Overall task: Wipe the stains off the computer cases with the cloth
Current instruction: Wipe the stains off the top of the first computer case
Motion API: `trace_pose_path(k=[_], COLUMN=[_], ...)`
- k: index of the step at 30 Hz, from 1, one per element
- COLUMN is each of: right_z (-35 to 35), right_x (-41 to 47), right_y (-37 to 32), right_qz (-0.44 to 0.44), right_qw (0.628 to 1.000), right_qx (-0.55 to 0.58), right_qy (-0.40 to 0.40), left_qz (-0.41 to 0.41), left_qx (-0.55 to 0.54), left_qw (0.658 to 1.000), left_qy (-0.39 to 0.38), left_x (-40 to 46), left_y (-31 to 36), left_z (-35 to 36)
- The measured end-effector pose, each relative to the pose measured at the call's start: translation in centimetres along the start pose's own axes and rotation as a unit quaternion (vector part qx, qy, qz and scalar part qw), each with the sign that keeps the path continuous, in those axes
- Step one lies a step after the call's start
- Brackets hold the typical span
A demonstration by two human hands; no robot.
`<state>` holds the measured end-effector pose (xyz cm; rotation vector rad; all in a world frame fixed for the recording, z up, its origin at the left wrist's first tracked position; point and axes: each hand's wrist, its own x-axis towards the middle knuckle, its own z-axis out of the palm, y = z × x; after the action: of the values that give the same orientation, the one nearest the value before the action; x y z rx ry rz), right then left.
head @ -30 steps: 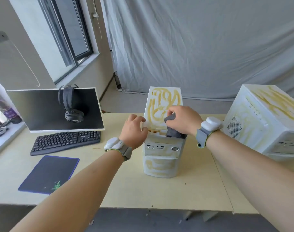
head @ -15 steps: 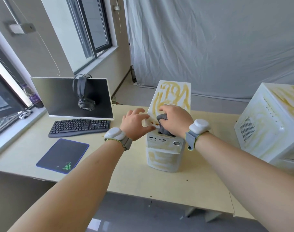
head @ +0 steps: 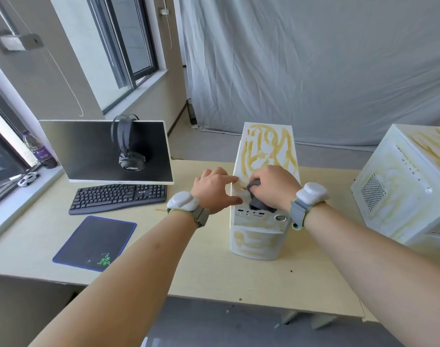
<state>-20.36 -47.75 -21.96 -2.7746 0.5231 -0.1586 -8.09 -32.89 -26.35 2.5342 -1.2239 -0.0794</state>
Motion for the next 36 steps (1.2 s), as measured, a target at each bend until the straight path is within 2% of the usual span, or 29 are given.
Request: trace_pose_path(k=[3, 9, 12, 15, 17, 18, 23, 26, 28, 30, 31, 34, 36], right_z=[1.3, 1.2, -0.3, -0.1, 1.5, 2.2, 2.7, 2.4, 1.8, 0.5, -0.3, -1.1, 0.6], right_x=[0.2, -0.3, 0.0, 1.8, 2.0, 1.6, 0.8, 0.0, -0.7, -0.3, 0.3, 1.5, 1.0], right_y=[-1.4, -2.2, -1.9, -1.8, -2.3, -2.5, -1.2, -0.1, 0.0, -0.3, -0.7, -2.0, -3.1], right_qz=[0.0, -0.024, -0.005, 0.032, 0.006, -0.009, -0.054, -0.091, -0.103, -0.079, -0.061, -0.02, -0.034], right_qw=[0.999, 0.997, 0.998, 0.999, 1.0, 0.999, 0.998, 0.995, 0.991, 0.991, 0.991, 0.999, 0.999], right_qx=[0.0, -0.055, -0.022, 0.003, -0.028, -0.043, -0.027, -0.042, -0.081, -0.095, -0.096, -0.026, -0.013], right_qy=[0.036, -0.043, -0.065, -0.002, -0.013, -0.017, 0.001, -0.002, -0.019, -0.06, -0.068, -0.028, -0.028], left_qz=[-0.007, -0.008, -0.015, -0.032, -0.051, -0.053, 0.03, 0.057, 0.063, 0.036, 0.024, 0.022, 0.021], left_qx=[-0.023, -0.029, -0.039, -0.135, -0.232, -0.244, -0.065, -0.049, -0.072, -0.093, -0.092, -0.034, -0.008], left_qw=[1.0, 0.999, 0.999, 0.99, 0.971, 0.968, 0.996, 0.994, 0.987, 0.982, 0.983, 0.996, 0.999], left_qy=[-0.017, -0.022, -0.026, -0.032, 0.007, 0.031, 0.062, 0.073, 0.126, 0.162, 0.156, 0.082, 0.048], left_x=[0.3, 0.5, 0.5, 0.5, 0.5, 0.6, 0.0, 0.0, 0.1, 0.0, 0.0, 0.2, 0.1], left_y=[-0.4, -0.5, -0.5, -0.8, -1.1, -1.1, 0.2, 0.6, 0.1, -0.3, -0.2, 0.4, 0.6], left_z=[-0.4, -0.8, -0.7, -0.2, 0.1, 0.3, 0.2, 0.1, -0.1, -0.4, -0.7, -1.2, -1.1])
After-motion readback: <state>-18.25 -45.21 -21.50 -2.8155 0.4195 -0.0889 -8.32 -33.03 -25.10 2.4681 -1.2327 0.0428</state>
